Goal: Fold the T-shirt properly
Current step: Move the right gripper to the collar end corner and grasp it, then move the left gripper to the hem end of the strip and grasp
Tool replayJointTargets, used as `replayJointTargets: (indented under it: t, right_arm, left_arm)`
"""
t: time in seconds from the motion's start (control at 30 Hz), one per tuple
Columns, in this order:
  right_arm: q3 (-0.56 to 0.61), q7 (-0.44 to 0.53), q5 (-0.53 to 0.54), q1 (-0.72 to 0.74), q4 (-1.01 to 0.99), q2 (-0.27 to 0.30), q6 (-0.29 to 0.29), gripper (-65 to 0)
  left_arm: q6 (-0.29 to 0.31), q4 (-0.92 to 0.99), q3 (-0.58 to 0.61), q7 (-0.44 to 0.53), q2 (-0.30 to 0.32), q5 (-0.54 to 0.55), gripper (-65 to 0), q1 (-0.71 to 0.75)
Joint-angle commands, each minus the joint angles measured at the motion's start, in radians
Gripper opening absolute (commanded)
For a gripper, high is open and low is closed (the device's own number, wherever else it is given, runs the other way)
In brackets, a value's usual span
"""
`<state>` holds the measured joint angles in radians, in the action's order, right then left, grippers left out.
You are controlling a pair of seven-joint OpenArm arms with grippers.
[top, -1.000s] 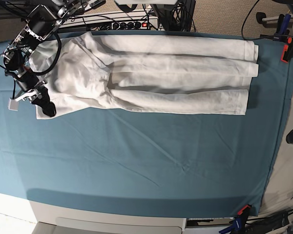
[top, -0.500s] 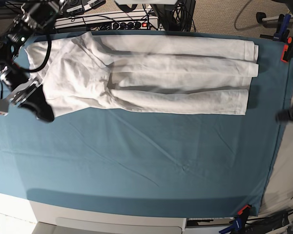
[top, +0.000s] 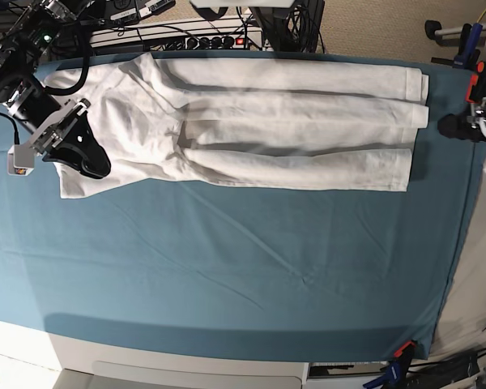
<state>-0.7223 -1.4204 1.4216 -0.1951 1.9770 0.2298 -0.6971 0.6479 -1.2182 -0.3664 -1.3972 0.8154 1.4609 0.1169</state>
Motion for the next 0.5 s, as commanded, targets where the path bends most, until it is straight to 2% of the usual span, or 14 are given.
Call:
replayJointTargets:
  t: [0.0,0.13,0.23,0.47]
  right_arm:
    - [-0.004,0.024,0.013,0.007,0.015,0.016,-0.001,-55.7]
    - [-0.004,0.024,-0.002,0.007,0.016,0.016,-0.001,-55.7]
    - [-0.004,0.024,-0.001,0.008,0.015,0.016,-0.001,-55.7]
    - [-0.004,0.024,-0.002,0.008,0.016,0.014,-0.001,-55.7]
  left_arm:
    - [0.003,-0.044,-0.009,0.001,0.027,0.023,-31.0,0.003]
    - [-0.038,-0.092,-0.009,0.004,-0.026,0.021,-31.0,0.0]
    - [-0.066,-0.089,-0.009,0.029,-0.077,-0.034,-31.0,0.0]
    - [-0.08,-0.073,-0.009,0.029,-0.143,-0.032,-31.1,0.002]
